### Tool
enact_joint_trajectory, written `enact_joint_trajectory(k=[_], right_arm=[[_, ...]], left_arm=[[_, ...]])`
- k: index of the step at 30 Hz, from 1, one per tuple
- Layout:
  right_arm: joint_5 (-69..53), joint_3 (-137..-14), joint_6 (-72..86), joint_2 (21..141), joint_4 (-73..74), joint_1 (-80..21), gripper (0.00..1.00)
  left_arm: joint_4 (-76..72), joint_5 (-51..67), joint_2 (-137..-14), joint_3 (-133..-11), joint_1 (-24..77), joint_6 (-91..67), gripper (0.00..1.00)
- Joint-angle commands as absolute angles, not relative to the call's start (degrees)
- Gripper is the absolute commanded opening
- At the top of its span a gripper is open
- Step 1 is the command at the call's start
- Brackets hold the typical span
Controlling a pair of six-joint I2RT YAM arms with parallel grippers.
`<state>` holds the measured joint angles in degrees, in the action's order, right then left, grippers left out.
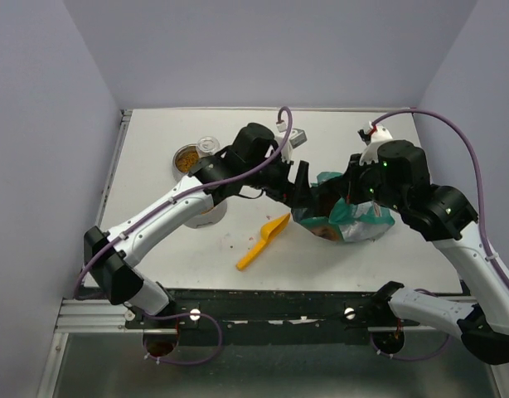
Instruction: Serve the pet food
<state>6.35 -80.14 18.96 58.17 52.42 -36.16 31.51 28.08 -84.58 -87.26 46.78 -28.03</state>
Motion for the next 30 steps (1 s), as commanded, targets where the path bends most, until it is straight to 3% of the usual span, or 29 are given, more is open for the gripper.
enact_joint_trajectory(k=[1, 9, 14, 22, 30], right_arm=[[5.9, -83.2, 16.8, 58.4, 49.9, -36.0, 0.0], [4.7, -83.4, 18.0, 58.6, 49.7, -36.0, 0.0], [-4.0, -85.5, 13.4, 61.7, 53.0, -36.0, 0.0], [-16.8, -87.6, 12.4, 64.9, 53.2, -36.0, 0.02], [-13.1, -89.8, 16.4, 67.0, 57.9, -36.0, 0.24]], left_arm=[[32.3, 27.8, -87.4, -88.2, 48.1, -26.3, 0.87], [32.9, 26.2, -96.5, -98.0, 48.7, -30.8, 0.51], [39.8, 19.3, -98.9, -103.4, 49.3, -30.1, 0.02], [47.2, 6.4, -91.9, -107.5, 49.2, -35.3, 0.0], [46.1, 4.7, -91.6, -113.9, 49.2, -45.4, 0.0]])
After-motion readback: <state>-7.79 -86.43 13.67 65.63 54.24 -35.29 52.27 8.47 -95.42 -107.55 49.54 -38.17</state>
